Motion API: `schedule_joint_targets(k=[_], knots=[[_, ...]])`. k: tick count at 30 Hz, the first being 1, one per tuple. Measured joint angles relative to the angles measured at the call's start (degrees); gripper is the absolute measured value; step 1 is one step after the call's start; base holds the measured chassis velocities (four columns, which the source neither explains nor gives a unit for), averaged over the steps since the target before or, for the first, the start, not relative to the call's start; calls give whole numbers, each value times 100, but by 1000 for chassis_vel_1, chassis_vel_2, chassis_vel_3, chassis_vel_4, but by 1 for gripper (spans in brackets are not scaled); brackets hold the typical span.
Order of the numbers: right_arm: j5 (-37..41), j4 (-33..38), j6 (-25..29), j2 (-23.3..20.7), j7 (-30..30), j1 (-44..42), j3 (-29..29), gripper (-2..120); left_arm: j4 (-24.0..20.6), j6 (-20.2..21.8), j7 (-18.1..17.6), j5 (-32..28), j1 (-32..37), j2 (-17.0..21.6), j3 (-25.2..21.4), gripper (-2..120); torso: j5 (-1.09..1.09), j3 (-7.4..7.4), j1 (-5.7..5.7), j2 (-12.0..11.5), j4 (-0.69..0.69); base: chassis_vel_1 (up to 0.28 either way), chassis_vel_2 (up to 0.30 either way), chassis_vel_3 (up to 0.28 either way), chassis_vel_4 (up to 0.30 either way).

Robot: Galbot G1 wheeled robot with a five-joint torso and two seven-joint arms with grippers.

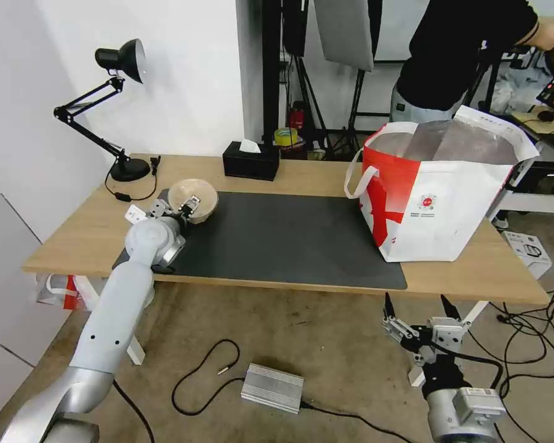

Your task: Pick up the trash from the table and place it into the takeout bag.

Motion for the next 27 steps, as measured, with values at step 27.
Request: schedule_joint_targets(k=[27], knots=[[0, 0, 0, 0, 0, 0, 0, 100, 214, -15, 154, 69, -91, -136, 30, 93, 0, 0, 0, 0, 0, 0, 0, 0, 0]])
